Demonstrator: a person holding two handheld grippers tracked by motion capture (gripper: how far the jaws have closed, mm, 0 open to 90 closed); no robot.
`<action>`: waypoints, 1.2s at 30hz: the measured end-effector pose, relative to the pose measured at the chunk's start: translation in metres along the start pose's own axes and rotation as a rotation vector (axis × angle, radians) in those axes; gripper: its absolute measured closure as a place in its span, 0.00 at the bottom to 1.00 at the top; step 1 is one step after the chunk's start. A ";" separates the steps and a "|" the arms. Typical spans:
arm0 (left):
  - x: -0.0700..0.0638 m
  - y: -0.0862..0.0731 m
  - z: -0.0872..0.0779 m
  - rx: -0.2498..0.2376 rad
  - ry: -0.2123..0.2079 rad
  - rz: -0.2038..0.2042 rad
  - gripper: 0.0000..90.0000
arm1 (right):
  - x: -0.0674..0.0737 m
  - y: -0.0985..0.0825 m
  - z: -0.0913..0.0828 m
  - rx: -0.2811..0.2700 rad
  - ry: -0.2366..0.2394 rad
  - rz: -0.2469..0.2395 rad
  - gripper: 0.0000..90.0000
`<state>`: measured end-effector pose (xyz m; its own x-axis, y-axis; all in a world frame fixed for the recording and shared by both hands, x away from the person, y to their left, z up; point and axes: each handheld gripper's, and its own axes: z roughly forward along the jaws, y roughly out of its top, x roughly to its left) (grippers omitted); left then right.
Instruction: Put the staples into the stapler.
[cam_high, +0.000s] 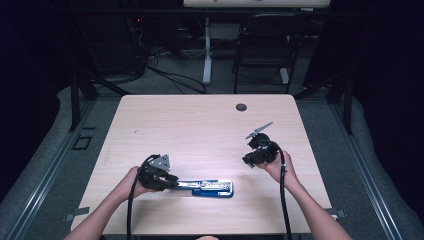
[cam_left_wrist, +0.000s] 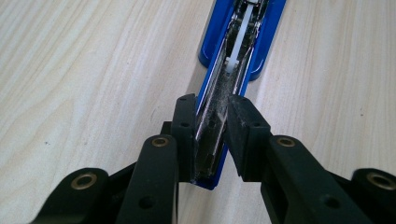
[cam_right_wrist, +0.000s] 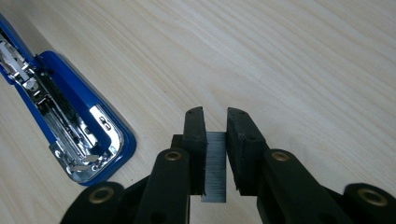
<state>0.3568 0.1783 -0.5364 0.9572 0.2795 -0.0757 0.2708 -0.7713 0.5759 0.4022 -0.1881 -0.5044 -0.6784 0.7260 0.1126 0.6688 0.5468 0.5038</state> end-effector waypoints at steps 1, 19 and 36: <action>0.000 0.000 0.000 -0.001 -0.001 0.000 0.81 | 0.001 0.000 0.000 0.001 0.008 0.004 0.87; 0.000 0.000 0.001 -0.004 -0.002 0.002 0.82 | 0.015 0.007 0.006 0.006 0.058 -0.060 0.87; -0.001 0.001 0.000 0.007 0.007 0.005 0.82 | 0.033 0.015 0.012 0.008 0.114 -0.108 0.87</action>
<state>0.3567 0.1768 -0.5359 0.9578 0.2793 -0.0676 0.2668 -0.7769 0.5702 0.3931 -0.1508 -0.5032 -0.7761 0.6114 0.1548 0.5923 0.6224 0.5116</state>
